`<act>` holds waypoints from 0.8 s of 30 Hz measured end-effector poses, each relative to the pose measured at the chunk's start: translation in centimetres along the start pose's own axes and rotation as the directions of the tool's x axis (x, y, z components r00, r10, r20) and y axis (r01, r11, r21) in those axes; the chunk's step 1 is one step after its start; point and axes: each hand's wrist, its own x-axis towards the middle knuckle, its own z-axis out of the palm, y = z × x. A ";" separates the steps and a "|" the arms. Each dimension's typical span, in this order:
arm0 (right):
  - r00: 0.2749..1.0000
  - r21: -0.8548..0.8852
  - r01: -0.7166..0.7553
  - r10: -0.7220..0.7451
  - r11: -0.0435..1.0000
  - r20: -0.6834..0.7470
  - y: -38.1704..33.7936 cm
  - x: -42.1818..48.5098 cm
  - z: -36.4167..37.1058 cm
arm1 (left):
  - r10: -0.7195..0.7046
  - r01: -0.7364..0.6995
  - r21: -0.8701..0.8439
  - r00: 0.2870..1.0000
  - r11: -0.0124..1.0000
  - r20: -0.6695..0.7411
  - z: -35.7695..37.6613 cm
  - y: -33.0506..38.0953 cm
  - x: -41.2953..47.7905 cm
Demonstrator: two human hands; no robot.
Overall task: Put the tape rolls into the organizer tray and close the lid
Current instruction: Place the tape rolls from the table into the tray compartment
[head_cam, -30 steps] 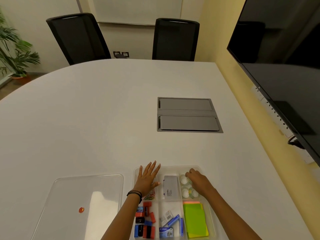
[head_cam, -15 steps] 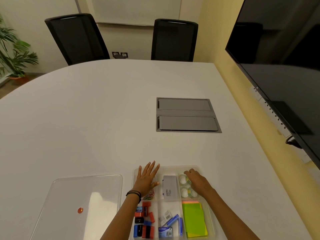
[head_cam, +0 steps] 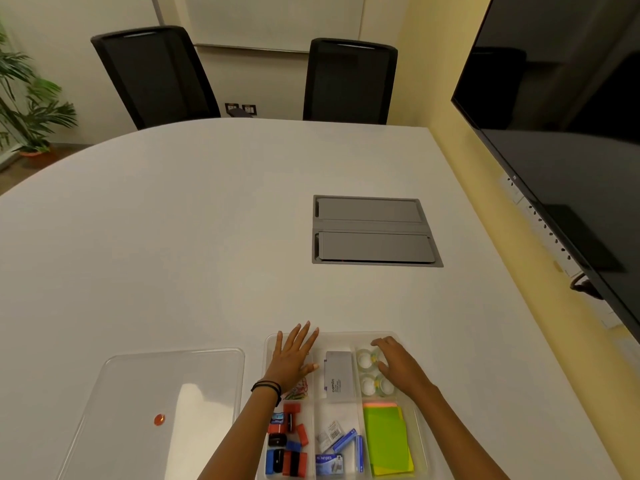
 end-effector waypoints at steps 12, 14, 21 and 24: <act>0.996 0.014 -0.050 0.049 0.999 0.080 -0.3 -0.5 1.4 | 0.000 0.000 0.002 1.000 1.000 0.008 -0.1 0.0 0.0; 0.996 0.011 -0.042 0.041 0.999 0.080 -0.4 -0.4 1.4 | 0.000 0.000 0.006 1.000 1.000 0.010 -0.2 0.1 0.0; 0.999 0.085 0.018 -0.022 0.996 0.050 -0.7 0.0 1.5 | -0.001 0.001 0.004 1.000 1.000 0.014 -0.1 0.0 0.1; 0.998 0.081 -0.034 0.038 0.996 -0.048 -0.5 0.3 1.5 | -0.002 0.001 0.011 1.000 1.000 0.014 0.0 -0.1 0.1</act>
